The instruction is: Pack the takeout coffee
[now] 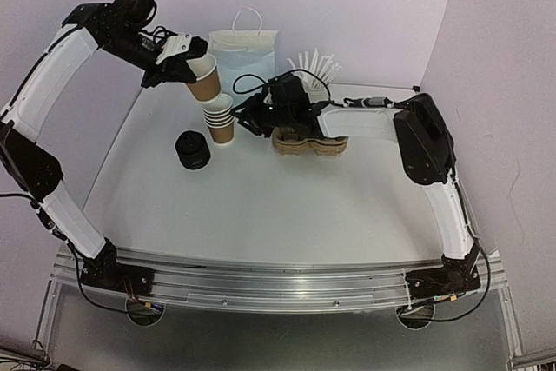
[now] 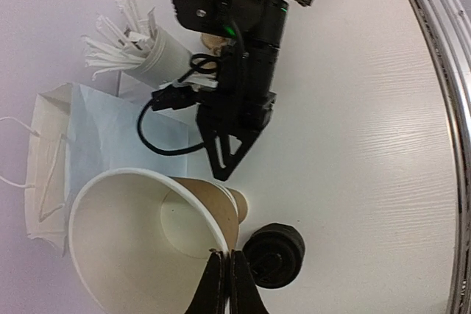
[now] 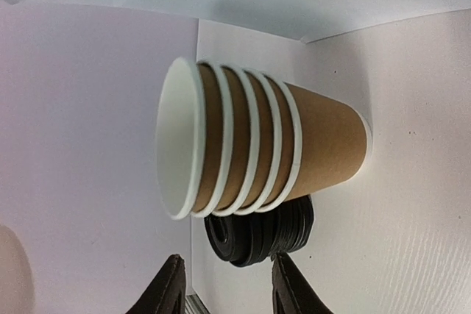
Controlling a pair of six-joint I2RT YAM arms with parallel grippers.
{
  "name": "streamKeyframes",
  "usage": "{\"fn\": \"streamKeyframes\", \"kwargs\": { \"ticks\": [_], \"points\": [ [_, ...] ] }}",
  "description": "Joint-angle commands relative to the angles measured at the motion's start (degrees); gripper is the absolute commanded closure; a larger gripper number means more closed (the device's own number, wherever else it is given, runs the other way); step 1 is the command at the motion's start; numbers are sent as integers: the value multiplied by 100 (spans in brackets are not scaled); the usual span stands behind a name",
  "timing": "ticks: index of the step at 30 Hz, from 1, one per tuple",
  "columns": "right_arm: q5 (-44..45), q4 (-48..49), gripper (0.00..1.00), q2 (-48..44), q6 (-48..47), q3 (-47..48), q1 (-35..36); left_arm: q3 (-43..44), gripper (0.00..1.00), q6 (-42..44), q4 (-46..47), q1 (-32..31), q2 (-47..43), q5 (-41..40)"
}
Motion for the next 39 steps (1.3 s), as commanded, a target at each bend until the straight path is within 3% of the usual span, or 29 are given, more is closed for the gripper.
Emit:
{"fn": "streamKeyframes", "kwargs": {
  "ticks": [1,6,10,16,21,30,34,39],
  "points": [
    [194,-292,63,-1284,-556,-551,149,-1597,100,272,-401,-481,-928,199],
    [692,-928,62,-2055,-927,-1304,307,-3298,100,72,1106,-1080,-1433,14],
    [935,-959,61,-2526,-887,-1987,325,-4179,100,70,2356,-1195,-1336,13],
    [1330,-977,61,-2907,-930,-2450,356,-4122,100,42,2720,-1199,-382,159],
    [1348,-997,61,-2977,-956,-2537,394,-4433,100,183,3136,-1199,-240,353],
    [1411,-1013,61,-3062,-985,-2596,441,-4421,97,485,2830,-1199,52,341],
    [1451,-1029,61,-3103,-1031,-2586,442,-4321,82,476,2662,-1202,65,357],
    [1416,-1093,60,-3070,-1116,-2480,441,-3743,38,117,2190,-1192,-47,437]
  ]
}}
